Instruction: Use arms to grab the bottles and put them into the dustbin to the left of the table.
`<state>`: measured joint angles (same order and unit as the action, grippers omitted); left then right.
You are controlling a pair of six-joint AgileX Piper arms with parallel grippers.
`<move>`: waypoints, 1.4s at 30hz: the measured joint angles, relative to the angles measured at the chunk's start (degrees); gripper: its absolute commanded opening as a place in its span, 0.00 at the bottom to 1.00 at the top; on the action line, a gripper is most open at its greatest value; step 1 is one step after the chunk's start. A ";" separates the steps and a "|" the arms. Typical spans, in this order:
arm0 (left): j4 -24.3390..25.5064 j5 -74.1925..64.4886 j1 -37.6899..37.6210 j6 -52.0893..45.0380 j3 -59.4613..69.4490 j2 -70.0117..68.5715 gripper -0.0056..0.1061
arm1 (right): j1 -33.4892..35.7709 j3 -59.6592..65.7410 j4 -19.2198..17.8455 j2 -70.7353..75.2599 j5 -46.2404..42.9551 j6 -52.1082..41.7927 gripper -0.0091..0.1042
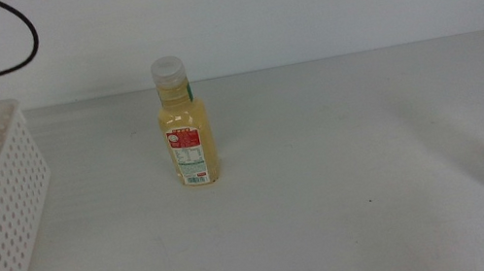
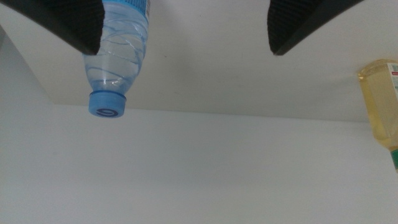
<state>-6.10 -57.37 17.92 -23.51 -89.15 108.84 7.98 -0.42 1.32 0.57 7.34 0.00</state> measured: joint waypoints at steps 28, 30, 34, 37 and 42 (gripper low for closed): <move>0.41 -1.96 0.00 1.75 -0.45 0.65 0.81 | 0.00 0.00 0.00 0.00 0.00 0.00 0.69; 0.26 -2.01 -0.07 2.91 -0.45 -2.59 0.80 | 0.00 0.00 0.00 0.00 0.00 0.00 0.69; 0.58 -2.22 -1.82 4.71 -0.26 -9.20 0.80 | 0.00 0.00 0.00 0.00 0.00 0.00 0.69; 1.09 -0.36 -5.16 6.01 1.97 -15.41 0.80 | 0.00 0.00 0.00 0.00 0.00 0.00 0.69; 1.09 7.37 -12.22 8.31 9.56 -25.68 0.80 | 0.00 0.00 0.00 0.00 0.00 0.00 0.69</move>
<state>-5.01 -50.00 5.70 -15.21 -79.59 83.16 7.98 -0.42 1.32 0.57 7.34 0.00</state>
